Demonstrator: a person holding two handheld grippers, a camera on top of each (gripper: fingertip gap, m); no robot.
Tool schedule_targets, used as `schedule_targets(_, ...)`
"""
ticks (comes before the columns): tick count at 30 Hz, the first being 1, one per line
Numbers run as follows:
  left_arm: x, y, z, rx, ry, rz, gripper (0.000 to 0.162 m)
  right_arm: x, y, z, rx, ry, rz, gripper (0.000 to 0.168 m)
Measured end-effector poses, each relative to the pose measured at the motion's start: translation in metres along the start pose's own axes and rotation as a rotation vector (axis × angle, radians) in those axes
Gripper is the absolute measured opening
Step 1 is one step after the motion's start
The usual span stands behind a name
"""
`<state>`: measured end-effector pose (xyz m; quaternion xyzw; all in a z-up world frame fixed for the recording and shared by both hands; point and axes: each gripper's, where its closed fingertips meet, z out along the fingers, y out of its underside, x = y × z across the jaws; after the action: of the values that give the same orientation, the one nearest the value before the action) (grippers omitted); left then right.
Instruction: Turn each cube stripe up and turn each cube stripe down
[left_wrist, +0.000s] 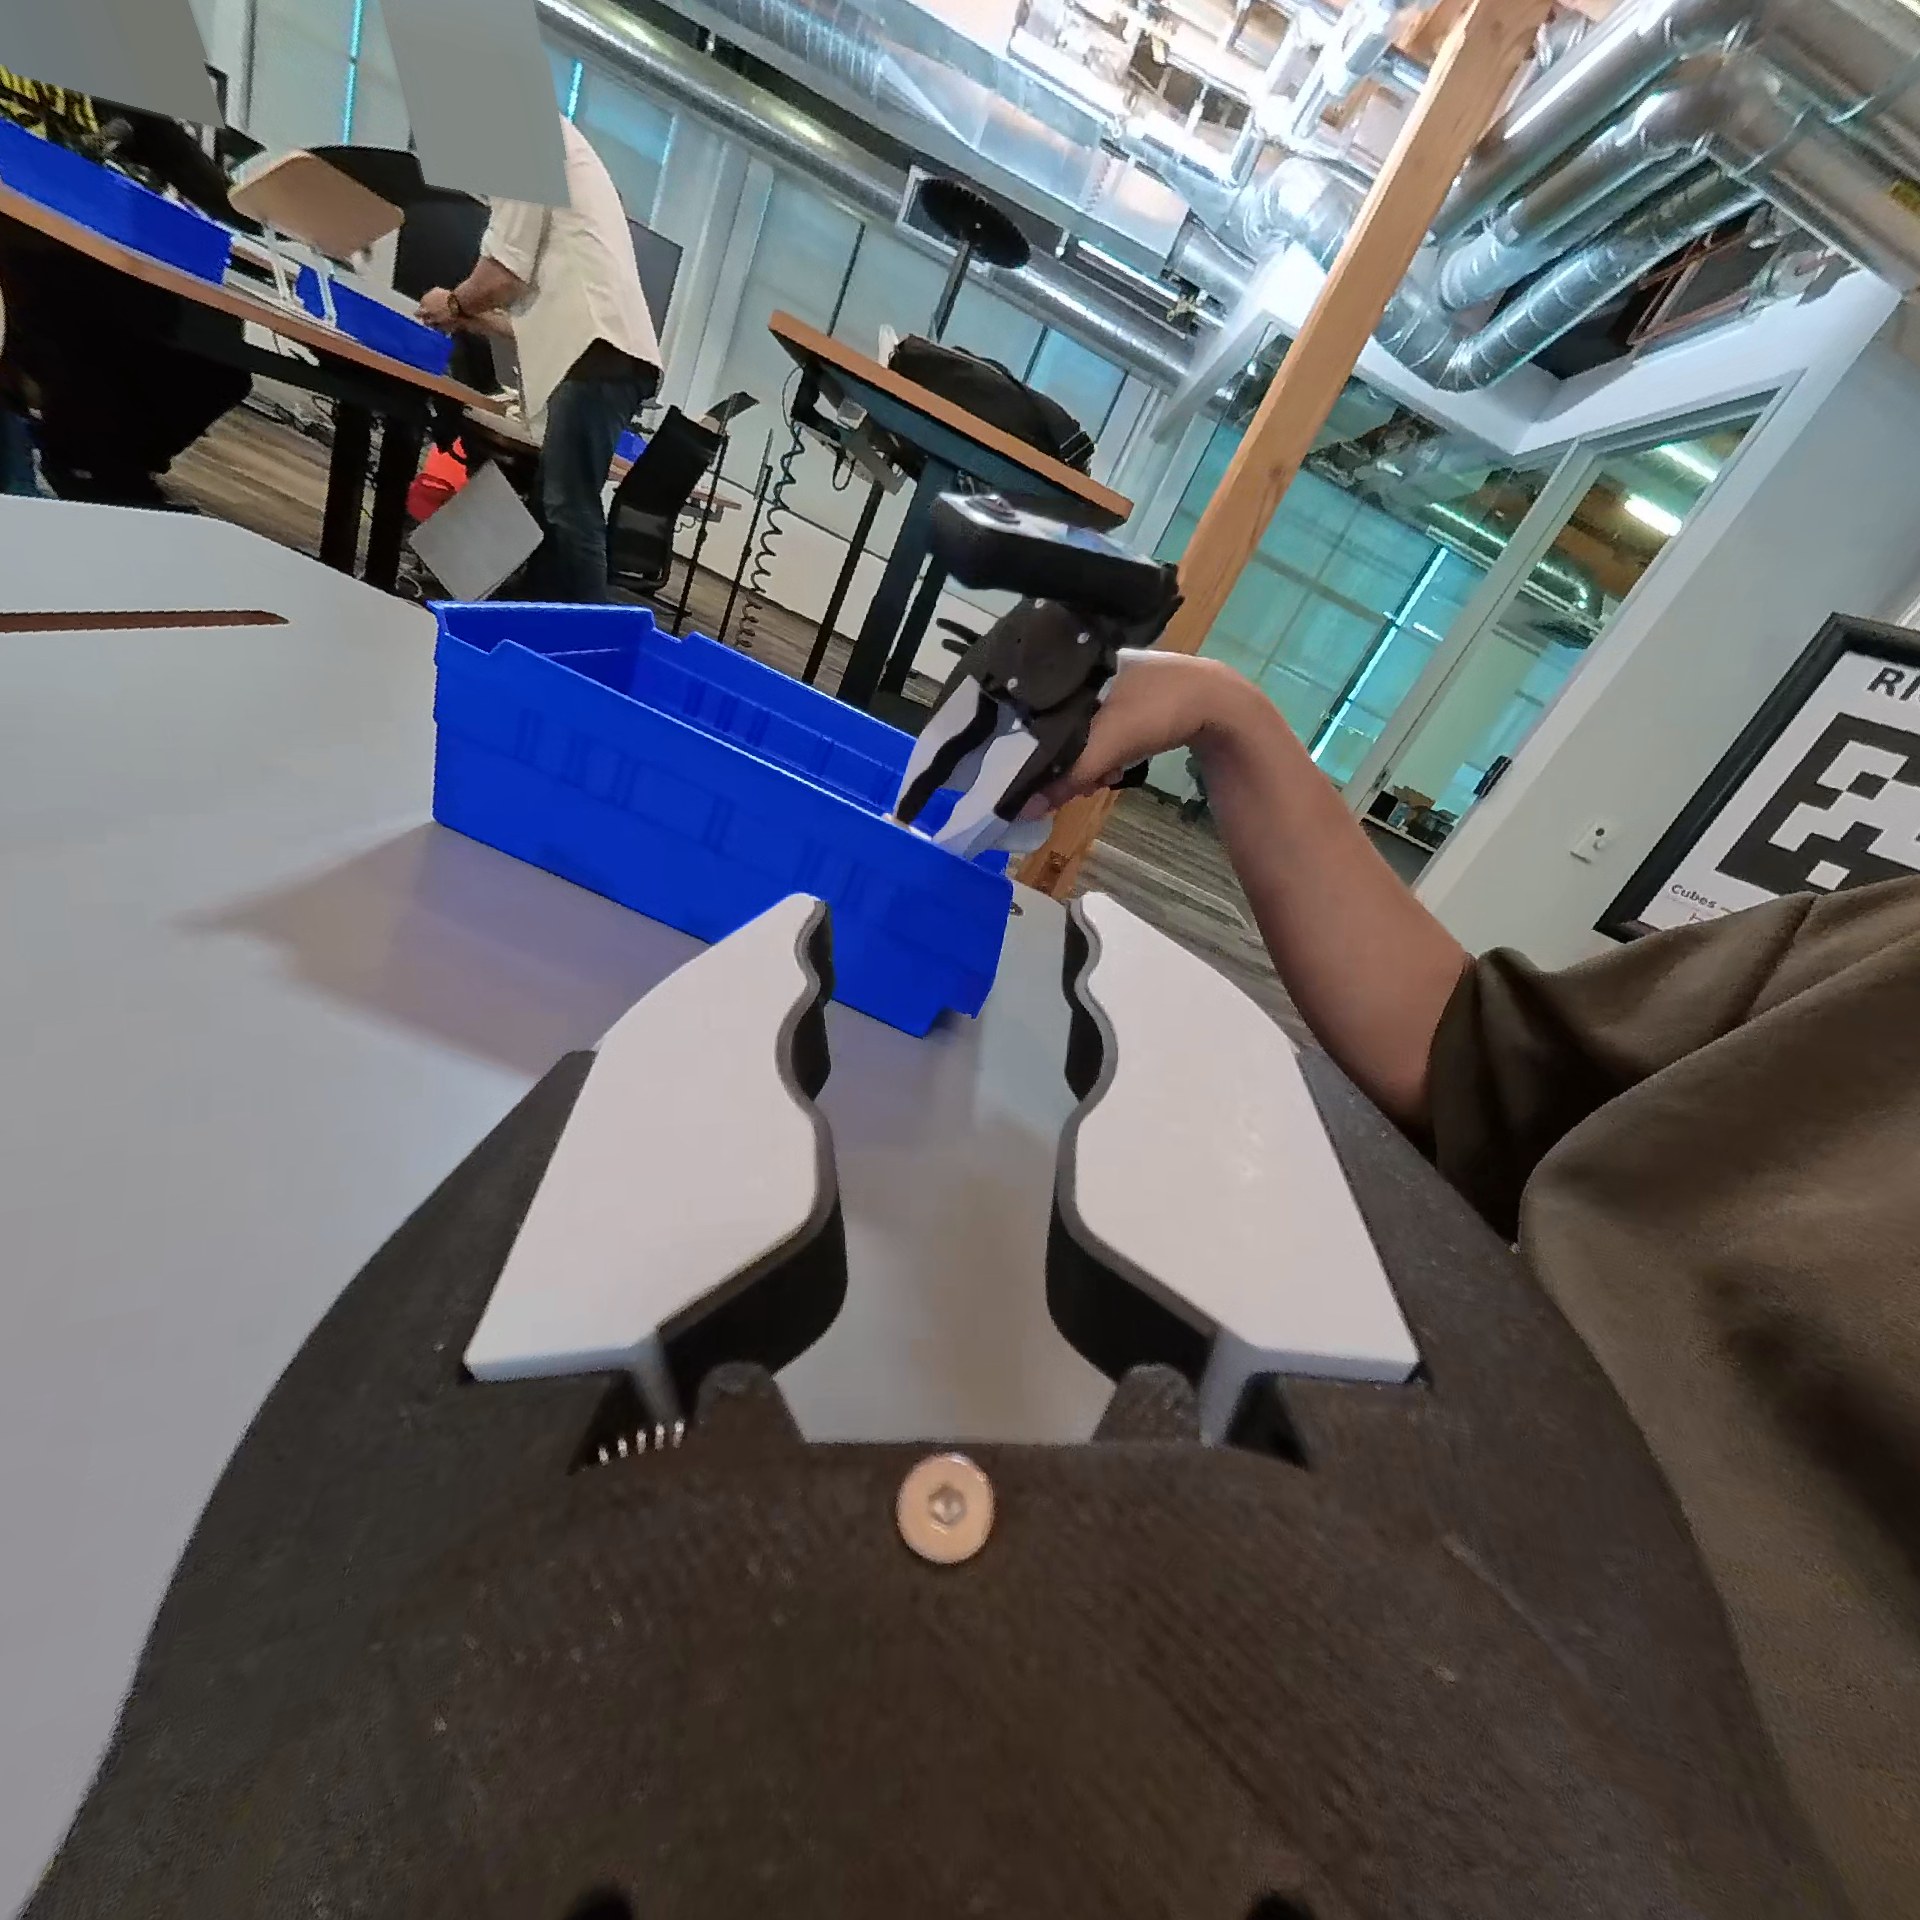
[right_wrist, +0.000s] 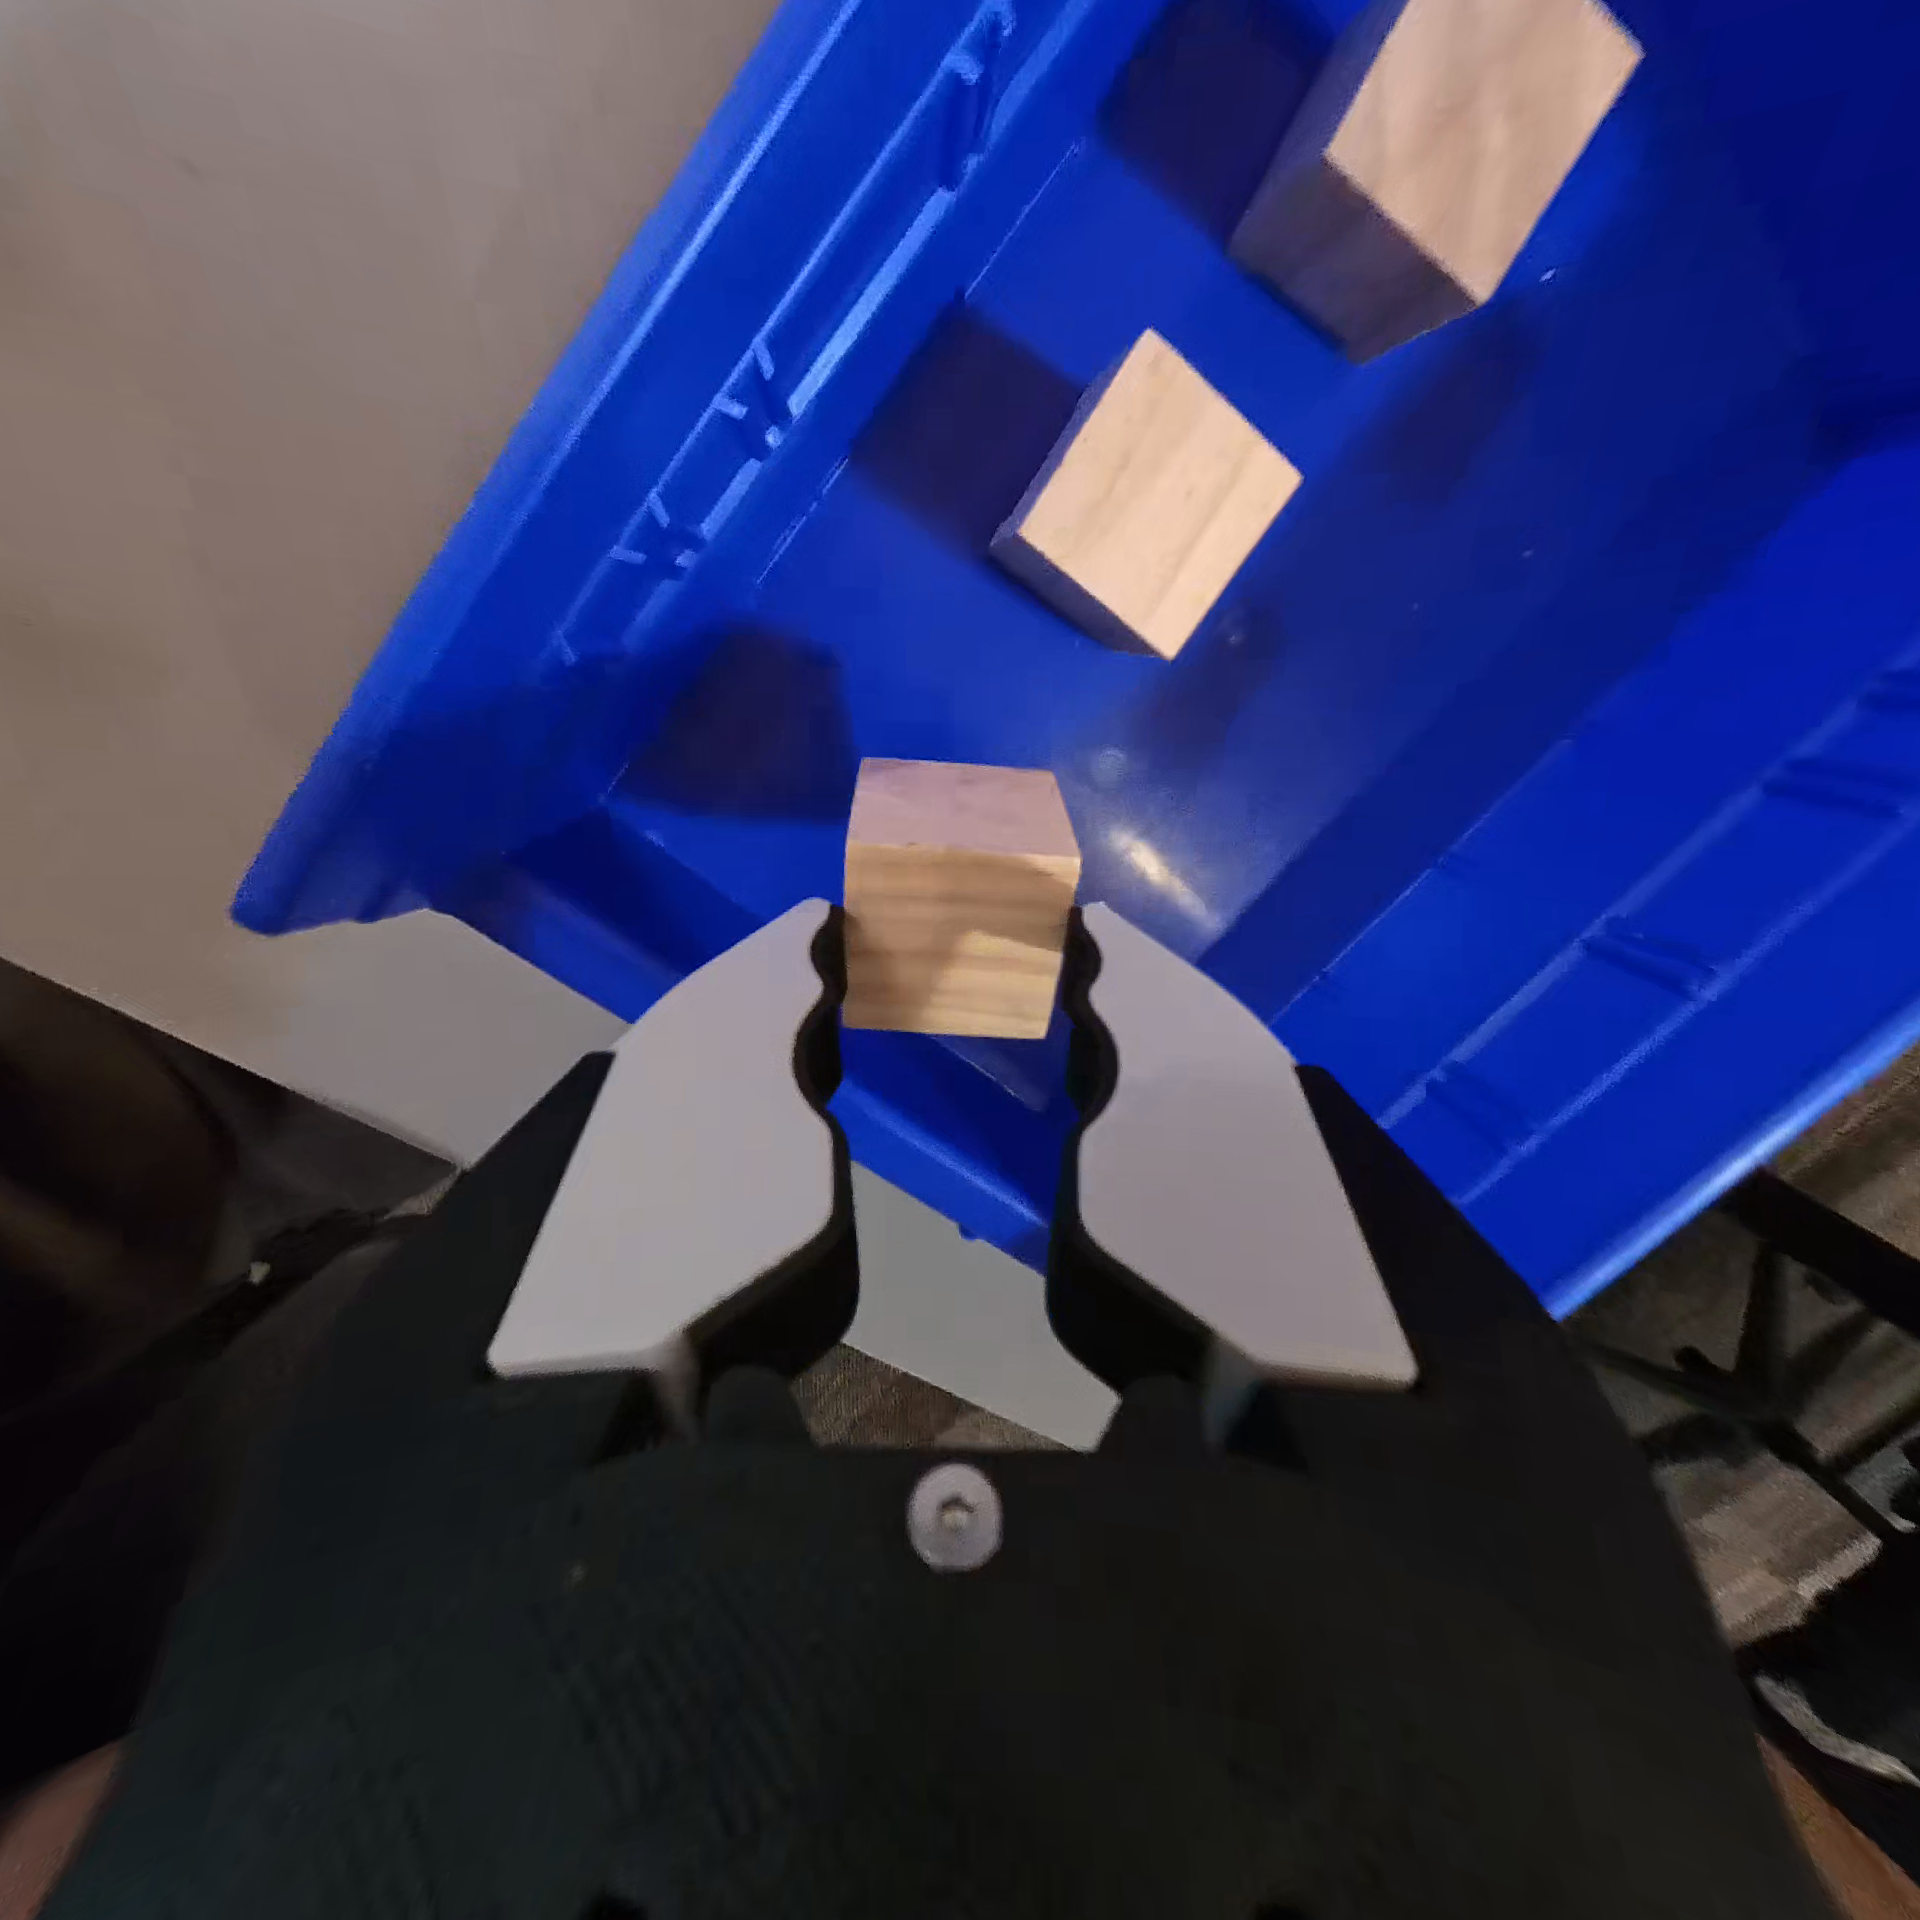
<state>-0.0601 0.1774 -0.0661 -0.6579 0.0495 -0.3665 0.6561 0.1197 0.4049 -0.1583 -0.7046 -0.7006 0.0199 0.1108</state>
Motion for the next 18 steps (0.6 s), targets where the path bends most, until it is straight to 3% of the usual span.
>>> schedule_targets(18, -0.001, 0.005, 0.000, -0.031, -0.006, 0.008, 0.042, -0.026, -0.005, 0.030, -0.088, -0.056, -0.030, 0.041)
